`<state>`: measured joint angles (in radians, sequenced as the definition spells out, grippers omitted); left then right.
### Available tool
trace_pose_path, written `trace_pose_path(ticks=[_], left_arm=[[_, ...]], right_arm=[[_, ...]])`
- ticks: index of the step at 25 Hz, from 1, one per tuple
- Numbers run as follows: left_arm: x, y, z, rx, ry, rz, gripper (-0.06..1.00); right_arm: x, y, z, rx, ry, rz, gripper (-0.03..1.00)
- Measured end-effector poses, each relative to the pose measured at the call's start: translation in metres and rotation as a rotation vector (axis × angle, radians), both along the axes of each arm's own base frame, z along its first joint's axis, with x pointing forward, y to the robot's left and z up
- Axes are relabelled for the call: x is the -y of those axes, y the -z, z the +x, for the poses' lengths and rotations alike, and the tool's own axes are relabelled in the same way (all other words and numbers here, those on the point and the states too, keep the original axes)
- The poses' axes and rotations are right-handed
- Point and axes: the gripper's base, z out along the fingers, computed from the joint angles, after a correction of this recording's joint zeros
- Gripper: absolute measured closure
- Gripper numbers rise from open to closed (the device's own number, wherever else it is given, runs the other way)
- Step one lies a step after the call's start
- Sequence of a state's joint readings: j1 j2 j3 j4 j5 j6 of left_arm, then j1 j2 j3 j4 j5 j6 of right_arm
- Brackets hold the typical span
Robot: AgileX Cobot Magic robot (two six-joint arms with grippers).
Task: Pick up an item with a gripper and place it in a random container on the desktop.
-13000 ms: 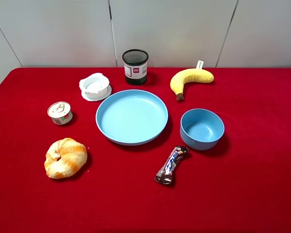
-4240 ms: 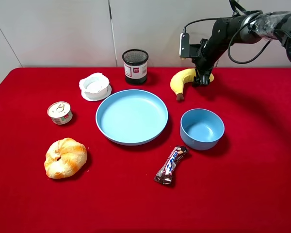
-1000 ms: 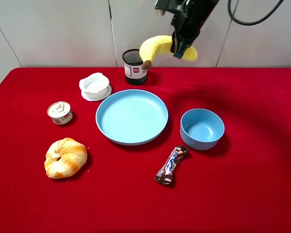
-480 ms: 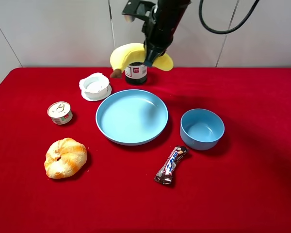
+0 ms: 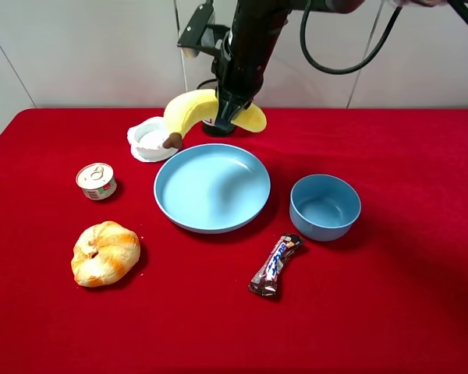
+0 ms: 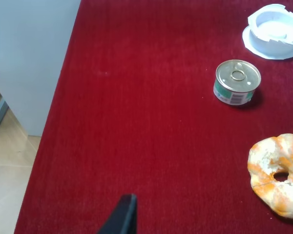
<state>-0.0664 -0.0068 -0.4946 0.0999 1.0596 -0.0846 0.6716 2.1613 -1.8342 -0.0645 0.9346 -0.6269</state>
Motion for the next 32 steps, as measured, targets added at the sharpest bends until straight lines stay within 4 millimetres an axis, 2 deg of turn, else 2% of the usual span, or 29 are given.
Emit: trace_pose_path(ticks=[18,32], left_arm=[[0.0,0.0,0.0,0.0,0.0,0.0,-0.04],[0.0,0.0,0.0,0.0,0.0,0.0,-0.04]], right_arm=[[0.002,0.049,-0.017,-0.06,0.016,0.042,0.87],[0.008,0.077,-0.028,-0.081,0.039,0.066,0.87]])
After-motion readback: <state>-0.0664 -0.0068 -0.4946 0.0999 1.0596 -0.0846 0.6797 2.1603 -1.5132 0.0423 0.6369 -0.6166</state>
